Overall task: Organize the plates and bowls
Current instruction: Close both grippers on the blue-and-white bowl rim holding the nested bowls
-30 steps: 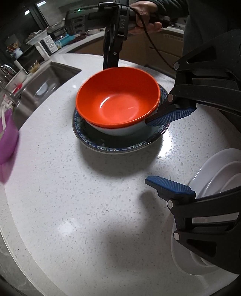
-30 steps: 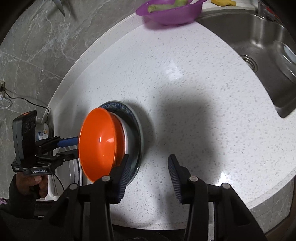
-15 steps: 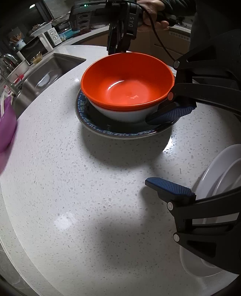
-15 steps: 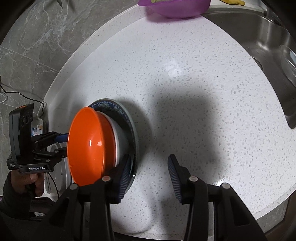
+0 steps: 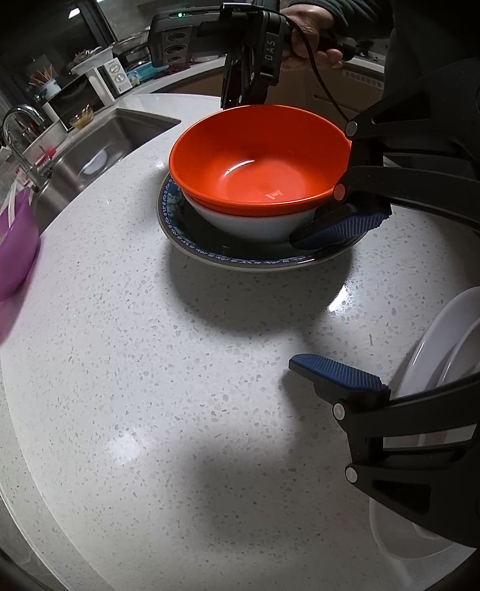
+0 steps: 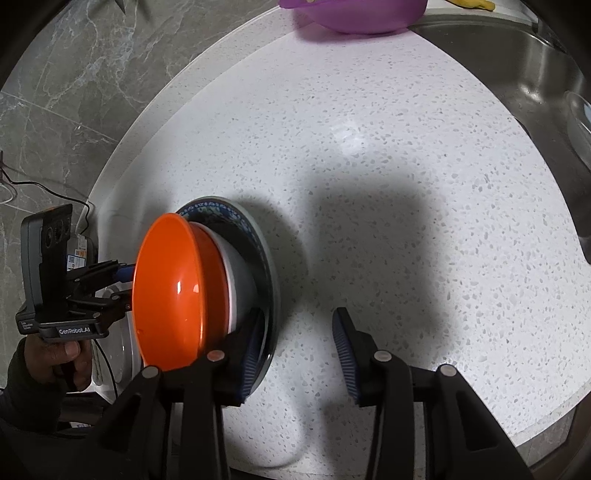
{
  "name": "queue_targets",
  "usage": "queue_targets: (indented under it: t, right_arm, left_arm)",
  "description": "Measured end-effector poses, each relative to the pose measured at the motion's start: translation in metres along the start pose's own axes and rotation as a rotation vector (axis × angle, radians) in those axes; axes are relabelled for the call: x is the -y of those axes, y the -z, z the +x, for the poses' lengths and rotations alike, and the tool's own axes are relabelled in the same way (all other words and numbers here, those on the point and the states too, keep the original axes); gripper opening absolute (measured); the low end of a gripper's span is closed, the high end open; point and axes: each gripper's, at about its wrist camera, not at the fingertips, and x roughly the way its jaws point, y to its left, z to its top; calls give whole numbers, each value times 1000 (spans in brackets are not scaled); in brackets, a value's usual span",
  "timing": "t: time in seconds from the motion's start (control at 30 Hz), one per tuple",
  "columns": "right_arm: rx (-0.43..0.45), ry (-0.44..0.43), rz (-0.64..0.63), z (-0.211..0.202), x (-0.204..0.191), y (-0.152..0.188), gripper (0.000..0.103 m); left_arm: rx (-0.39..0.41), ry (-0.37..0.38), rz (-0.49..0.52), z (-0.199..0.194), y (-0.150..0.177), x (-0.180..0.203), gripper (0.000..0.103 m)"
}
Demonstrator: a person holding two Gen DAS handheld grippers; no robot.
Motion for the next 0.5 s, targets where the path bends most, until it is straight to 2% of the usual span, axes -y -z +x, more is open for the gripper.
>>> queue_targets:
  t: [0.07,0.17,0.23,0.27,0.33,0.5]
  right_arm:
    - [1,-5,-12,0,0,0,37]
    - [0,-23,-30,0,-3,0,28]
    - [1,-36,-49,-1,-6,1,14]
    - [3,-39,-60,0,-10,1,12]
    - [9,-31,-63,0,-12,0,12]
    - [14,-34,-47,0,-10,0,11]
  left_arm:
    - [2,3,1,0,2,0,55]
    - [-2,31,13,0,0,4,40]
    - [-9,26,42,0,-3,14,27]
    - [-12,16,53,0,-4,19,24]
    - [-17,-6,68,0,-7,29,15]
    - [-7,-36,59,2,-8,43,11]
